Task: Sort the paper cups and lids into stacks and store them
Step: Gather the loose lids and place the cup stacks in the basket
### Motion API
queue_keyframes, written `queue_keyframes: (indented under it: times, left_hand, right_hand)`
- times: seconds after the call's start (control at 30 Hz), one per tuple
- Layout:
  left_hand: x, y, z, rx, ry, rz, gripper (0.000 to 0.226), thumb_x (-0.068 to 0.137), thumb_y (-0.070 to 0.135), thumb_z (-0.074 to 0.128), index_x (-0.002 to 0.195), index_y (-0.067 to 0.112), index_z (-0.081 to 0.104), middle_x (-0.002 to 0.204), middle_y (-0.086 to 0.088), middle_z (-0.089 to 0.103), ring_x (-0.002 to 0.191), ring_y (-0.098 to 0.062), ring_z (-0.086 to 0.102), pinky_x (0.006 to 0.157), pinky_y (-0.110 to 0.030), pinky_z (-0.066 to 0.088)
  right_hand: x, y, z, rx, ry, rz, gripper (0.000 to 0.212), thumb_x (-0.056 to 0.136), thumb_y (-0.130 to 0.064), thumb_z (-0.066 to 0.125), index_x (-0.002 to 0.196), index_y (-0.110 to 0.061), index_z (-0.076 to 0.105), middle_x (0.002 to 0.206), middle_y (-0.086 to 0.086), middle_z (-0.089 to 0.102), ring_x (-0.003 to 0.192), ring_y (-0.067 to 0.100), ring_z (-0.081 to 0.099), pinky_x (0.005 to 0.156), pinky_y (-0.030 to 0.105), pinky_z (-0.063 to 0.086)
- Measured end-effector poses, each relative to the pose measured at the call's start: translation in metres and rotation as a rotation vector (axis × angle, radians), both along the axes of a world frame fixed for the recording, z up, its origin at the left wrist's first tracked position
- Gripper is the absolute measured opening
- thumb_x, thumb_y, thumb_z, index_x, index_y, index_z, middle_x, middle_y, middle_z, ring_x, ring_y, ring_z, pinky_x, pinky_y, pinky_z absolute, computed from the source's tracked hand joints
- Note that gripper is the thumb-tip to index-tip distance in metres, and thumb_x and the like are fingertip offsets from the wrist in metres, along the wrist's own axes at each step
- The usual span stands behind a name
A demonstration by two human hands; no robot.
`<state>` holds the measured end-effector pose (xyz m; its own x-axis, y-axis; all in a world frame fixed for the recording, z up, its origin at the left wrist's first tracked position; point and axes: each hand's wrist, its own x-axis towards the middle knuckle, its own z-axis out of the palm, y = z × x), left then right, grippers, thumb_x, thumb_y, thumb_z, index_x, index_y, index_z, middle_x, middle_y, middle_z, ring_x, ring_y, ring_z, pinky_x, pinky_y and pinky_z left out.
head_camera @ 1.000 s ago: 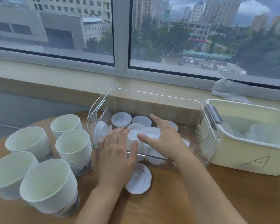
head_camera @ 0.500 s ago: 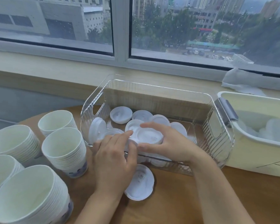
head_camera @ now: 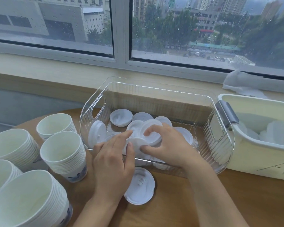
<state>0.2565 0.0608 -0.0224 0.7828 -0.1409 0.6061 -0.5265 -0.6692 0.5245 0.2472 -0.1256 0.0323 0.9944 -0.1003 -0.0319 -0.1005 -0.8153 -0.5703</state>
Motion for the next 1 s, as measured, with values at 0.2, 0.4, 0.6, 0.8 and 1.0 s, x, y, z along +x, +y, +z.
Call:
queue_keyframes:
  times: [0.2,0.4,0.6,0.8,1.0]
  left_hand:
    - [0.001,-0.001,-0.002,0.001,-0.016,-0.018,0.030,0.101,0.027,0.053,0.127,0.026,0.070,0.119,0.014,0.074,0.107,-0.007,0.067,0.098,-0.035,0.038]
    - [0.002,0.000,-0.003,0.042,-0.020,0.000,0.034,0.101,0.033,0.047,0.125,0.024,0.070,0.123,0.011,0.072,0.114,-0.014,0.067,0.099,-0.040,0.041]
    - [0.003,0.003,-0.003,0.094,-0.058,0.080,0.028,0.098,0.036,0.051,0.105,0.024,0.075,0.111,0.009,0.073,0.112,-0.020,0.064,0.100,-0.040,0.037]
    - [0.003,0.004,-0.005,0.097,-0.061,0.118,0.028,0.095,0.039,0.055,0.106,0.022,0.075,0.113,0.005,0.069,0.117,-0.025,0.059,0.104,-0.045,0.037]
    - [0.004,0.004,-0.005,0.106,-0.046,0.141,0.041,0.096,0.041,0.051,0.123,0.019,0.073,0.141,-0.005,0.060,0.143,-0.031,0.044,0.121,-0.044,0.021]
  right_hand:
    - [0.006,-0.002,-0.002,0.030,-0.051,-0.027,0.025,0.090,-0.038,0.076,0.113,-0.038,0.069,0.101,-0.012,0.056,0.087,0.003,0.056,0.072,0.020,0.042]
    - [0.007,-0.014,0.000,0.128,-0.184,-0.229,0.029,0.093,-0.028,0.072,0.122,-0.028,0.073,0.119,-0.010,0.066,0.104,0.013,0.061,0.079,0.022,0.046]
    - [-0.001,-0.036,0.003,0.052,-0.307,-0.503,0.036,0.092,-0.031,0.067,0.128,-0.029,0.070,0.126,0.002,0.067,0.102,0.020,0.065,0.082,0.030,0.045]
    - [-0.006,-0.035,0.003,-0.059,-0.168,-0.471,0.055,0.097,-0.028,0.060,0.150,-0.038,0.049,0.160,0.007,0.036,0.113,0.029,0.059,0.089,0.034,0.042]
    - [-0.010,-0.024,0.012,-0.119,-0.317,-0.457,0.058,0.098,-0.037,0.066,0.152,-0.038,0.046,0.172,0.008,0.017,0.156,0.030,0.025,0.122,0.048,0.033]
